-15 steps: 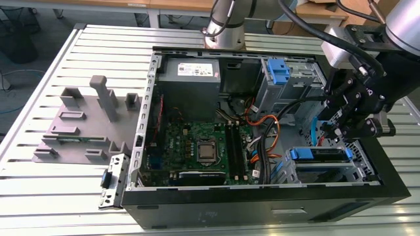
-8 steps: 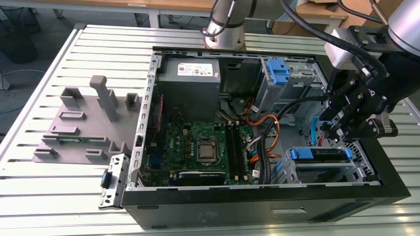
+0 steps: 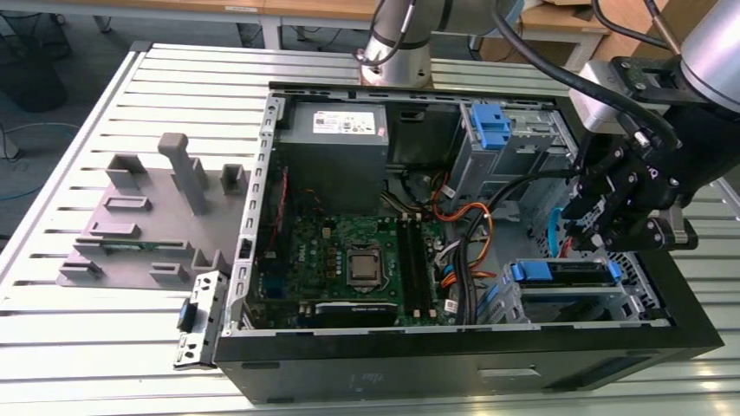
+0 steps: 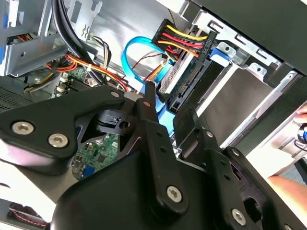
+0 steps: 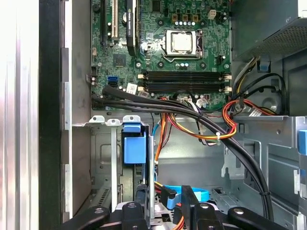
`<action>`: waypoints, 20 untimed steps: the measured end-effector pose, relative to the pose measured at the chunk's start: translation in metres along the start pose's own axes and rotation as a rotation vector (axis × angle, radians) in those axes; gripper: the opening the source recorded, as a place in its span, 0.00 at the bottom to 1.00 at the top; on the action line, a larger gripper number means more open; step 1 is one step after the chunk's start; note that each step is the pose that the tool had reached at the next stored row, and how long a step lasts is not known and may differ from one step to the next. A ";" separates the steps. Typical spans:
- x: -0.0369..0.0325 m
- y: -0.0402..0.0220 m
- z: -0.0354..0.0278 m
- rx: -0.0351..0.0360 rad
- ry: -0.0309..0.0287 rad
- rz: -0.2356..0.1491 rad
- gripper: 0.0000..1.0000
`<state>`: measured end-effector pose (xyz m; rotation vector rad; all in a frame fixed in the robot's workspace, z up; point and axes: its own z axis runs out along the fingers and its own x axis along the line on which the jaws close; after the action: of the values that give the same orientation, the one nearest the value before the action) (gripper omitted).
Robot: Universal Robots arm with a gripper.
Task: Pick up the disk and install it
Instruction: 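Insert the first disk wire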
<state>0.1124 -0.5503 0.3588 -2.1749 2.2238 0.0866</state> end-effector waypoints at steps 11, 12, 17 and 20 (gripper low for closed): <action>0.0003 0.0000 0.0000 0.0000 0.0001 0.000 0.23; 0.0004 0.0000 0.0000 0.0000 0.0000 0.000 0.17; 0.0005 0.0000 0.0000 0.0000 0.0000 0.000 0.16; 0.0032 -0.0001 -0.0002 0.0000 0.0000 0.000 0.16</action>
<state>0.1124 -0.5535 0.3588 -2.1749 2.2238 0.0866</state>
